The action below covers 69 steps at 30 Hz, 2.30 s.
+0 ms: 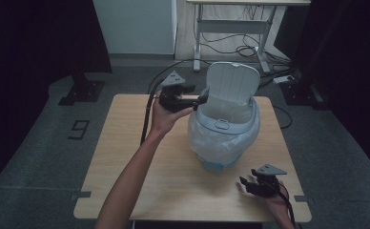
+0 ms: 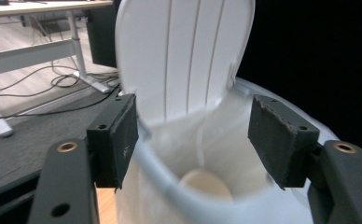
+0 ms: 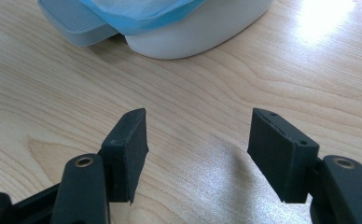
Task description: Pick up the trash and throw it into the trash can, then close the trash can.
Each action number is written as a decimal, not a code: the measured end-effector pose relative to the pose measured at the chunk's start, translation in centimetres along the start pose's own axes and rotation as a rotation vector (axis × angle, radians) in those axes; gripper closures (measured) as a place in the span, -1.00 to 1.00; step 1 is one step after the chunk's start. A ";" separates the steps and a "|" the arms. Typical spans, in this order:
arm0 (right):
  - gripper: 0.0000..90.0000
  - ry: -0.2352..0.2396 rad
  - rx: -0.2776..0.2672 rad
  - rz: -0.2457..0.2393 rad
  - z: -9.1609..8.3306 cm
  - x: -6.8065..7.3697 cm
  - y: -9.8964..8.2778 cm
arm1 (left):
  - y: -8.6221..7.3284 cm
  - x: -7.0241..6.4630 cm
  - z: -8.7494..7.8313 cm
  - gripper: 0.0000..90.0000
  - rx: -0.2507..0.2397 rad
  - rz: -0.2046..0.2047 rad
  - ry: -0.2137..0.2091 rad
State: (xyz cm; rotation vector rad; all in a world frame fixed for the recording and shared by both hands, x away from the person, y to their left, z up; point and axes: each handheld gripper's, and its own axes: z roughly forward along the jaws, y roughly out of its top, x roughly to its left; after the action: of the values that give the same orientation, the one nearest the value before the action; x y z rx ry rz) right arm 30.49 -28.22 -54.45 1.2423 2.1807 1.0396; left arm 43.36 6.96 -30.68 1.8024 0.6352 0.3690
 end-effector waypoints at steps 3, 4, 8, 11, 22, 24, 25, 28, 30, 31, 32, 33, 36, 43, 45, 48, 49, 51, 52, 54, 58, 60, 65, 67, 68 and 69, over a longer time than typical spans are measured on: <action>-0.18 0.001 0.004 -0.004 0.1 0.1 0.0 | -1.6 -0.1 -1.4 -0.29 0.005 -0.001 0.001; -0.18 0.003 0.006 -0.005 0.1 0.2 0.0 | -2.2 -0.1 -1.8 -0.29 0.004 -0.003 -0.001; -0.18 0.004 0.014 -0.016 0.2 0.4 -0.1 | -4.6 0.0 -3.5 -0.30 -0.003 -0.019 0.006; -0.18 0.004 0.022 -0.020 0.3 0.4 -0.2 | -6.1 0.0 -4.5 -0.31 -0.003 -0.029 0.007; -0.18 0.003 0.027 -0.017 0.5 0.2 -0.3 | -15.0 -1.2 -7.1 -0.32 0.093 -0.041 0.097; -0.18 0.003 0.029 -0.018 0.5 0.2 -0.4 | -16.4 -1.4 -7.3 -0.32 0.110 -0.049 0.103; -0.18 0.003 0.030 -0.018 0.5 0.3 -0.4 | -16.9 -1.4 -7.3 -0.32 0.120 -0.051 0.102; -0.18 0.003 0.032 -0.019 0.6 0.3 -0.4 | -18.5 -1.7 -7.5 -0.33 0.147 -0.056 0.110; -0.18 0.004 0.033 -0.018 0.7 0.3 -0.4 | -19.4 -1.9 -7.6 -0.33 0.161 -0.059 0.111; -0.18 0.004 0.033 -0.017 0.7 0.3 -0.4 | -19.8 -2.0 -7.6 -0.33 0.169 -0.057 0.111; -0.18 0.004 0.033 -0.017 0.7 0.3 -0.4 | -20.3 -2.1 -7.6 -0.33 0.170 -0.065 0.109; -0.18 0.004 0.032 -0.015 0.7 0.3 -0.4 | -20.5 -2.1 -7.6 -0.33 0.177 -0.069 0.106; -0.19 0.005 0.033 -0.015 0.8 0.2 -0.3 | -21.3 -2.1 -7.5 -0.33 0.200 -0.073 0.115; -0.23 -0.007 0.003 0.006 0.4 -0.2 0.1 | -22.0 -1.8 -7.6 -0.33 0.212 -0.093 0.122; -0.23 -0.014 -0.014 0.023 0.1 -0.3 0.3 | -22.0 -1.8 -7.6 -0.33 0.210 -0.096 0.121; -0.26 -0.042 -0.037 0.048 -0.4 -0.6 0.5 | -22.4 -1.8 -7.5 -0.32 0.217 -0.108 0.120; -0.26 -0.047 -0.047 0.058 -0.6 -0.7 0.6 | -22.6 -1.8 -7.4 -0.32 0.222 -0.110 0.121; -0.26 -0.036 -0.058 0.068 -0.8 -1.0 0.9 | -22.9 -1.8 -7.2 -0.32 0.233 -0.112 0.118; -0.26 -0.030 -0.062 0.067 -0.9 -1.1 1.0 | -22.9 -1.8 -7.1 -0.32 0.236 -0.113 0.118; -0.26 -0.020 -0.072 0.069 -1.1 -1.2 1.4 | -23.0 -1.8 -7.1 -0.32 0.238 -0.115 0.114; -0.27 0.003 -0.104 0.081 -1.8 -1.5 2.2 | -23.2 -1.8 -7.0 -0.32 0.242 -0.118 0.113; -0.27 0.009 -0.116 0.086 -2.0 -1.6 2.4 | -23.2 -1.8 -7.0 -0.31 0.243 -0.120 0.113; -0.27 0.004 -0.133 0.087 -2.5 -2.0 3.1 | -23.3 -1.6 -7.1 -0.31 0.242 -0.126 0.114; -0.27 0.004 -0.139 0.084 -2.9 -2.1 3.5 | -23.3 -1.7 -7.0 -0.31 0.245 -0.125 0.115; -0.27 0.005 -0.144 0.083 -3.1 -2.2 3.7 | -23.3 -1.7 -7.0 -0.31 0.245 -0.125 0.114; -0.27 0.006 -0.152 0.085 -3.4 -2.3 4.1 | -23.3 -1.7 -7.0 -0.31 0.246 -0.124 0.113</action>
State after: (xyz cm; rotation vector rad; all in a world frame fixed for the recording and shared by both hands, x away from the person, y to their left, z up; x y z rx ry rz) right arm 31.68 -30.25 -49.15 1.2721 2.0266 1.2202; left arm 32.70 16.53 -50.42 1.9731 0.9002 0.3209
